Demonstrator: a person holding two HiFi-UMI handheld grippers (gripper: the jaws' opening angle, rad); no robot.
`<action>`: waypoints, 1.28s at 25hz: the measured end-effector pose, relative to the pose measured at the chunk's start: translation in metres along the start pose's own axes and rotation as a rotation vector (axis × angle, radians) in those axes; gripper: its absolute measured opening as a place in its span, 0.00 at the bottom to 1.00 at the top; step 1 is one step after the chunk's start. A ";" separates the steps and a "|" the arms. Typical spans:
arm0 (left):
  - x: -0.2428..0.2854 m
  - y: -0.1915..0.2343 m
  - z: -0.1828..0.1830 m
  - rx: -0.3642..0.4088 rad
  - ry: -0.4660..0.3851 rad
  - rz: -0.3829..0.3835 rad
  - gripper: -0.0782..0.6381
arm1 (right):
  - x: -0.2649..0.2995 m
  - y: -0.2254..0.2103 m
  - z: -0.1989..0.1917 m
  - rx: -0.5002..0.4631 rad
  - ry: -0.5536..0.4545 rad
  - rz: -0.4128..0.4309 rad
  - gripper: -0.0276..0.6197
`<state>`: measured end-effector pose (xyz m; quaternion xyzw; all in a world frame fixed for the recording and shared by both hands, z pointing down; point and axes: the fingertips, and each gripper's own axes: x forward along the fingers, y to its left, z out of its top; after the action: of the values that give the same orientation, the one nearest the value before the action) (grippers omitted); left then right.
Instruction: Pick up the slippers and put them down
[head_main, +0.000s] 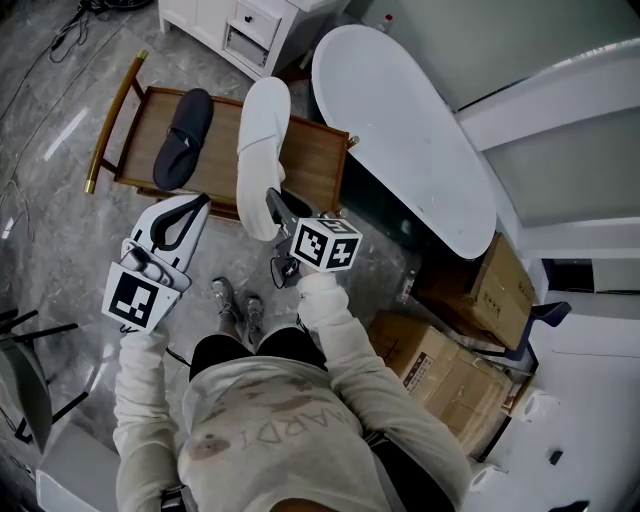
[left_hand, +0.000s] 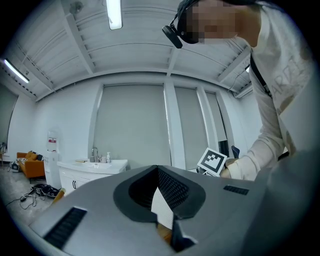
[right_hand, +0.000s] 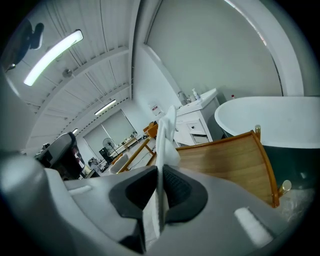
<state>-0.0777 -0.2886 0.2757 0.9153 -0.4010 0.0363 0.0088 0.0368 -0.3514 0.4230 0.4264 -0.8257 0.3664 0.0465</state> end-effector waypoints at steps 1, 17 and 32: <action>0.000 -0.003 0.001 0.002 -0.003 -0.002 0.11 | -0.003 0.002 0.001 -0.001 -0.007 0.006 0.12; -0.004 -0.056 0.011 0.012 -0.010 0.000 0.11 | -0.064 0.022 0.007 0.014 -0.092 0.093 0.11; -0.027 -0.101 0.016 0.028 -0.014 0.095 0.11 | -0.108 0.035 -0.004 -0.034 -0.100 0.195 0.11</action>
<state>-0.0210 -0.2012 0.2593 0.8955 -0.4435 0.0359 -0.0087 0.0780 -0.2634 0.3642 0.3609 -0.8706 0.3335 -0.0235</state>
